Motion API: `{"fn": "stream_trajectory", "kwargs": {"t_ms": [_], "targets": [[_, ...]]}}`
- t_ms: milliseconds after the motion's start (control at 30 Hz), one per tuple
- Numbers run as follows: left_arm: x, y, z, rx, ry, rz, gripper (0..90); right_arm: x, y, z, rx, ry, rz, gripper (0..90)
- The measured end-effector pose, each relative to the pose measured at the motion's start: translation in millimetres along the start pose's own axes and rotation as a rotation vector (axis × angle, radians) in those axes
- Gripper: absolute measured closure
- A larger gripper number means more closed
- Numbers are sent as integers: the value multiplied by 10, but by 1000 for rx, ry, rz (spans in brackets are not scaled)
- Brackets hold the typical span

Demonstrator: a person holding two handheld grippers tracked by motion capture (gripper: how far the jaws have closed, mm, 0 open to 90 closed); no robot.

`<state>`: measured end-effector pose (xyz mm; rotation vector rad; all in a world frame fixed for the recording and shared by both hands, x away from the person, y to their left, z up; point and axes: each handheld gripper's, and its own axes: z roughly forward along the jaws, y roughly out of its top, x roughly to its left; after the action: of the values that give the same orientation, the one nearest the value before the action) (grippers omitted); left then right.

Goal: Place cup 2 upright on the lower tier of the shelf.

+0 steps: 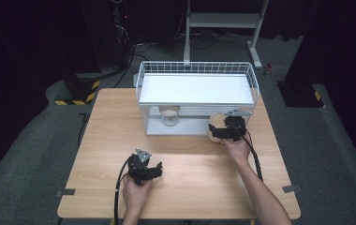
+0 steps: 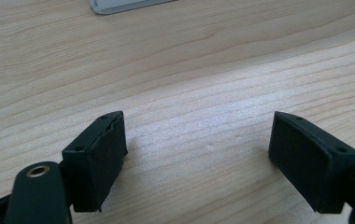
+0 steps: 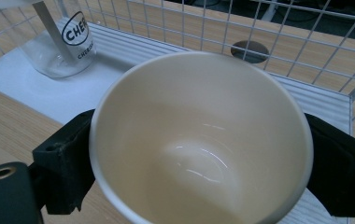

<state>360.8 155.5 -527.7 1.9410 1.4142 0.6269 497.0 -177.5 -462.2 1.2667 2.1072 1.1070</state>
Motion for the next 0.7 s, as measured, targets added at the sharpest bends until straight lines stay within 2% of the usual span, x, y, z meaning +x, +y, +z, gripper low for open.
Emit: {"fn": "stream_trajectory", "kwargs": {"t_ms": [67,500,700], "targets": [[-1,0,0,0,0,-1,195,11,-2,15,-5,-7,-18,96],[-3,-1,0,-1,1,-1,196,-56,-20,92,-55,-17,-5,95],[-4,-1,0,0,2,-2,197,-71,25,146,-40,-31,-8,95]]}}
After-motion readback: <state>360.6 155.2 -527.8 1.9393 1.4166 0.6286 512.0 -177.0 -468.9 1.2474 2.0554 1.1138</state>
